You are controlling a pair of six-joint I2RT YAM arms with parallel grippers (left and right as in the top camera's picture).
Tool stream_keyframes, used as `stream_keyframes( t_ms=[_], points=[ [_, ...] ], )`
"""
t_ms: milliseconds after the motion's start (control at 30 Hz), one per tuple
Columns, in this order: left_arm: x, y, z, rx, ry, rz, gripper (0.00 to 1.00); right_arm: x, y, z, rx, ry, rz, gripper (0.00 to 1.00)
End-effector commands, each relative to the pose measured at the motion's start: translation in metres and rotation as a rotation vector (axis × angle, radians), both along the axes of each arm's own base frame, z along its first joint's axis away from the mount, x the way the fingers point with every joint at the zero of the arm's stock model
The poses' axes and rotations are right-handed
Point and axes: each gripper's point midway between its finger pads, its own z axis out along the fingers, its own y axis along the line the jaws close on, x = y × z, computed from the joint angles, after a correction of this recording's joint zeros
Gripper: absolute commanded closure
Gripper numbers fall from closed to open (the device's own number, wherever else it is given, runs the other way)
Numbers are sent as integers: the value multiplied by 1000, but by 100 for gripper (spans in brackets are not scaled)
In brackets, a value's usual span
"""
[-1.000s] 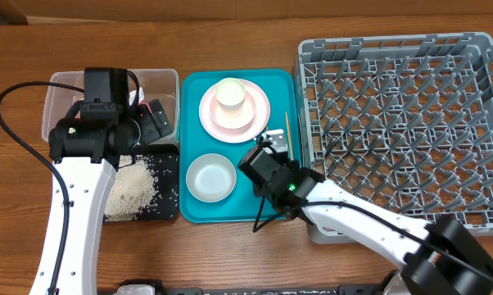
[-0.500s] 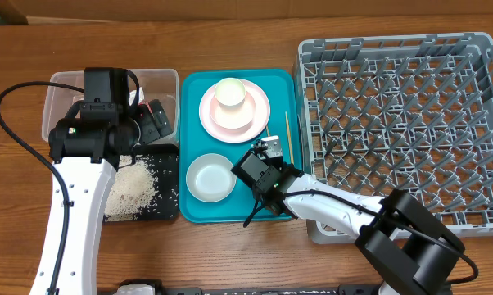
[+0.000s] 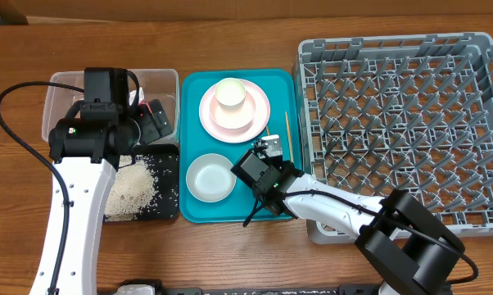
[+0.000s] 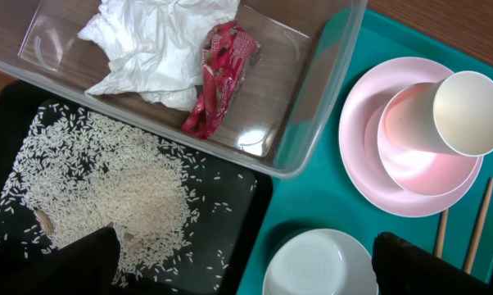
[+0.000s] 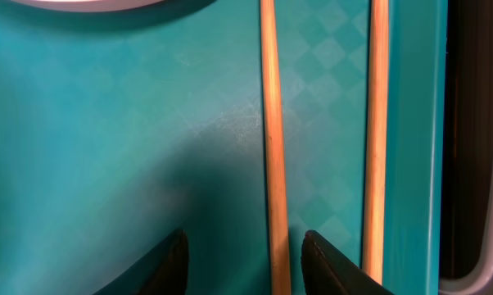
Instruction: Sort waste into correct bins and load items into the dishwasher
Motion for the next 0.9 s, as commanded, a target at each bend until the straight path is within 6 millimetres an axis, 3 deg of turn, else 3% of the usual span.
stream_keyframes(
  t_ms=[0,867],
  points=[
    [2,2,6,2,-17,4,0,3,-3,1,-8,-14,-9,53],
    [2,2,6,2,-17,4,0,-16,13,-10,81,100,39,52]
  ],
)
